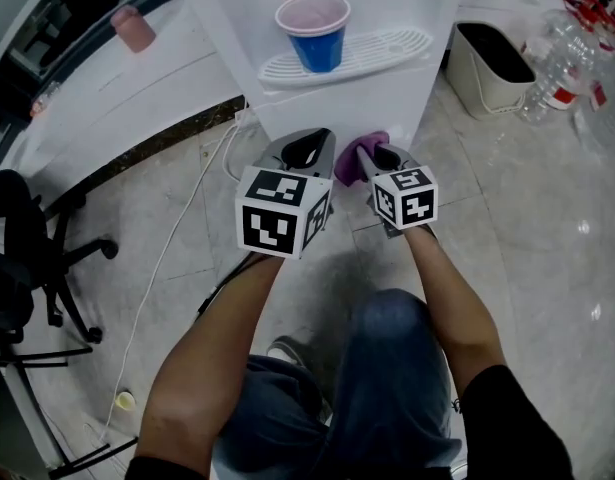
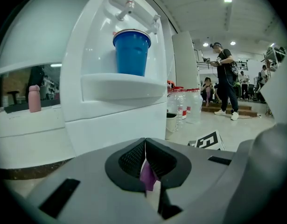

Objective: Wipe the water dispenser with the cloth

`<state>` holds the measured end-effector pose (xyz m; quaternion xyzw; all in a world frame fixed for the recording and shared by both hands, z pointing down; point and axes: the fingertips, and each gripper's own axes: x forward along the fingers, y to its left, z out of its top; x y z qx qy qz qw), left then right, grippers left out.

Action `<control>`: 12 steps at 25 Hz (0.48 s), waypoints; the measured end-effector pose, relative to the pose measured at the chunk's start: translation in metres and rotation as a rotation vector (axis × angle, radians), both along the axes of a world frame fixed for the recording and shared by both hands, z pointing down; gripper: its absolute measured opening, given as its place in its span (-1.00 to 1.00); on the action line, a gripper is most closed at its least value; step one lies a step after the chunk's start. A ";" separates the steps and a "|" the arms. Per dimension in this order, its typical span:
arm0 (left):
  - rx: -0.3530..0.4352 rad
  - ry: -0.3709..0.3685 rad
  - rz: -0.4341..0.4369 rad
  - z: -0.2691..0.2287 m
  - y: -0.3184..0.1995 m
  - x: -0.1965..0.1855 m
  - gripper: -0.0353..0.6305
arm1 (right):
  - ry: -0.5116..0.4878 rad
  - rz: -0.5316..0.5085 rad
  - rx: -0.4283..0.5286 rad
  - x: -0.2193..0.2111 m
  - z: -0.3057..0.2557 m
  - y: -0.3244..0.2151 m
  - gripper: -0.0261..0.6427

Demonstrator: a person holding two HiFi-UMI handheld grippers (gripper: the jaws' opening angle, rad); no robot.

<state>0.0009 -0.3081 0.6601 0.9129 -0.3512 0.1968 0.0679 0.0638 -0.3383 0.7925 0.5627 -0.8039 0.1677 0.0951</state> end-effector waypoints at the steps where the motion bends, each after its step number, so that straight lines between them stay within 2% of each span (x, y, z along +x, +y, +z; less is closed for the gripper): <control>1: -0.003 0.005 0.004 0.000 0.000 0.005 -0.82 | 0.002 0.012 0.000 0.008 0.000 0.000 -0.83; 6: -0.007 -0.003 0.047 0.004 0.005 0.032 -0.82 | -0.009 0.089 -0.008 0.051 0.001 0.002 -0.83; 12: -0.003 0.012 0.075 0.001 0.010 0.054 -0.82 | 0.026 0.140 -0.016 0.093 0.000 0.003 -0.83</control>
